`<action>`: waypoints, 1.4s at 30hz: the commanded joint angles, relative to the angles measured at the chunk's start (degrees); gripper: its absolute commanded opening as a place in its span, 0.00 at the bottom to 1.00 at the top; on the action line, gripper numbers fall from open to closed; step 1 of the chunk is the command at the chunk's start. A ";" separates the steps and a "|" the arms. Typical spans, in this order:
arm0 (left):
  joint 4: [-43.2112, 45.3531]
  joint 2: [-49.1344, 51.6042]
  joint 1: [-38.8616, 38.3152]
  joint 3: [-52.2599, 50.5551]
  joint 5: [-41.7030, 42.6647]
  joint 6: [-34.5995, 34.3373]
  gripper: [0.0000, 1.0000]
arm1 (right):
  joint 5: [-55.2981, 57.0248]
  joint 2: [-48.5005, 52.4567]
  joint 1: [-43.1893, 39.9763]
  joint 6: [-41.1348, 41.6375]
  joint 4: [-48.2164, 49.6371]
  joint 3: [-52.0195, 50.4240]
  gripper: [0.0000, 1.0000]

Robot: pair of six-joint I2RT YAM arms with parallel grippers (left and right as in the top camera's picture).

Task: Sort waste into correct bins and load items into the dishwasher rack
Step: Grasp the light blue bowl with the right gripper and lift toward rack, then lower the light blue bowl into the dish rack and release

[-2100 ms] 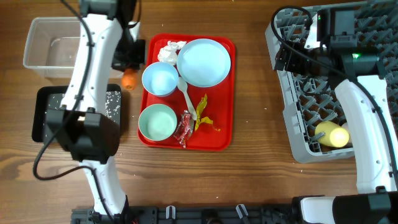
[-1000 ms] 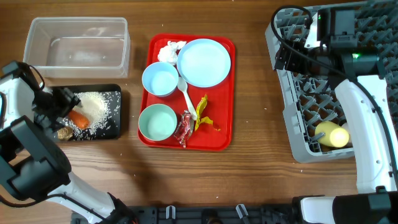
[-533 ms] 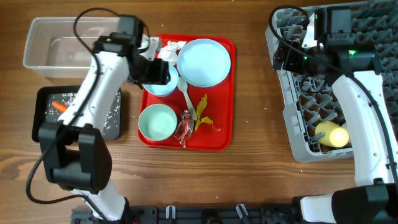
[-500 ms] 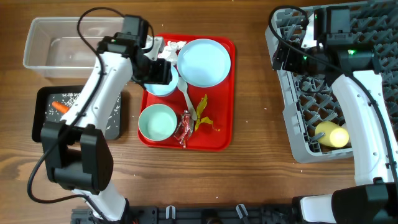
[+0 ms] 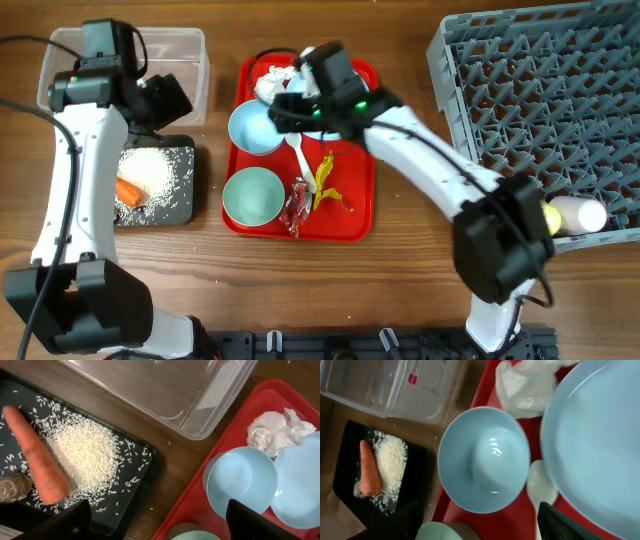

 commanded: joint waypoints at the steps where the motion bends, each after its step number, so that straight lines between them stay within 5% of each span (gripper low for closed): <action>1: -0.17 0.20 0.24 -1.84 -0.35 -0.92 0.86 | 3.39 3.76 1.42 4.55 2.03 0.02 0.69; 11: 0.33 0.26 0.24 -2.71 -0.55 -0.94 0.86 | 5.27 11.50 1.79 7.56 5.66 0.02 0.39; 18: 0.46 0.26 0.24 -2.71 -0.55 -0.94 0.87 | 5.31 11.85 1.79 8.44 5.86 0.02 0.06; 27: 0.46 0.26 0.24 -2.71 -0.55 -0.94 1.00 | 12.13 5.42 -0.26 2.97 0.61 0.52 0.04; 33: 0.46 0.26 0.24 -2.71 -0.55 -0.94 1.00 | 54.23 -10.40 -3.85 -12.39 -5.07 0.52 0.04; 35: 0.46 0.26 0.24 -2.71 -0.55 -0.94 1.00 | 66.95 -10.75 -6.80 -27.34 0.81 0.48 0.04; 42: 0.46 0.26 0.24 -2.71 -0.55 -0.94 1.00 | 68.76 -7.85 -22.56 -84.37 9.75 0.39 0.04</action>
